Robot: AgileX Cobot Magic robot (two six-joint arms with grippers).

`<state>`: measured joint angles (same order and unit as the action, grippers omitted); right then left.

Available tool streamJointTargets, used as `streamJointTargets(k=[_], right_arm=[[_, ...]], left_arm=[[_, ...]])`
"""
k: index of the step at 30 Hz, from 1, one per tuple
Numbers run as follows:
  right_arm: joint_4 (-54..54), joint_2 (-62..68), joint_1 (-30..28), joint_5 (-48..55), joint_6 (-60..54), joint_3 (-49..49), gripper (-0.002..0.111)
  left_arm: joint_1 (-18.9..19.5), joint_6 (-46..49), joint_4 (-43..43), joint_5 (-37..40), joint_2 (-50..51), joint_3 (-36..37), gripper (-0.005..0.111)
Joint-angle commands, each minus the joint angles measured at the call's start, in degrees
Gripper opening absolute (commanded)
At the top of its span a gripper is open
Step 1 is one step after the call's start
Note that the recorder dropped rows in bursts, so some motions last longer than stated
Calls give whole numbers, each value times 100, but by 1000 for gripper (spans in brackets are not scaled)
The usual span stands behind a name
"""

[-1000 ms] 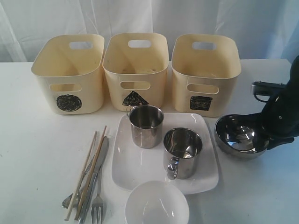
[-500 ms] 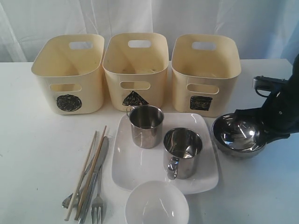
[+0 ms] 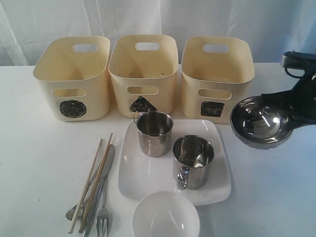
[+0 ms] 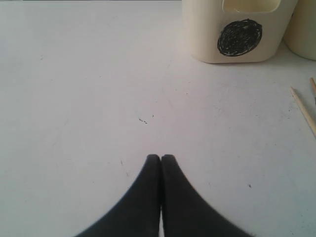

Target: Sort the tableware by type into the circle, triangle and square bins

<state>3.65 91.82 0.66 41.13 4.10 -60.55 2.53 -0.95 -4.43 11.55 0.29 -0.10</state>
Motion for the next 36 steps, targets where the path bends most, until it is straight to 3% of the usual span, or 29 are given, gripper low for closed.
streamJointTargets(k=[1,7,9,11,14,18,21,25,28,31,33,36], right_arm=[[-49,-301,-15,-49,-102,4,0],[-49,-535,-15,-49,-126,4,0],[-25,-548,-3,-49,-184,4,0],[262,-550,-3,-14,-531,4,0],[522,-598,-3,-2,-835,4,0],[993,-707,-3,-12,-1342,-9,0],[1850,-865,11,-37,-2082,-33,0],[2497,-1008,205,-37,-2761,-210,0],[2526,-1053,498,-21,-2817,-388,0],[2526,-1053,754,68,-2817,-487,0],[2526,-1053,922,133,-2817,-487,0],[2560,-1053,1151,172,-2817,-487,0]], left_arm=[[17,-48,84,-693,-29,10,0],[17,-945,-924,-2238,-29,10,0],[17,-2280,-1683,-2175,-29,10,0],[17,-2980,-1736,-2516,-29,10,0],[17,-3017,-1276,-2153,-29,-153,0],[17,-3017,-1141,-431,315,-1008,0],[-2,-1852,-1269,1064,1500,-2365,0],[-2,397,-2805,2855,3226,-3901,0],[-2,2064,-4258,3474,4483,-4809,0],[-2,2802,-4942,3583,5332,-5388,2],[-2,3027,-5195,3767,5735,-5654,10],[-2,3480,-5745,4128,6221,-5849,33]])
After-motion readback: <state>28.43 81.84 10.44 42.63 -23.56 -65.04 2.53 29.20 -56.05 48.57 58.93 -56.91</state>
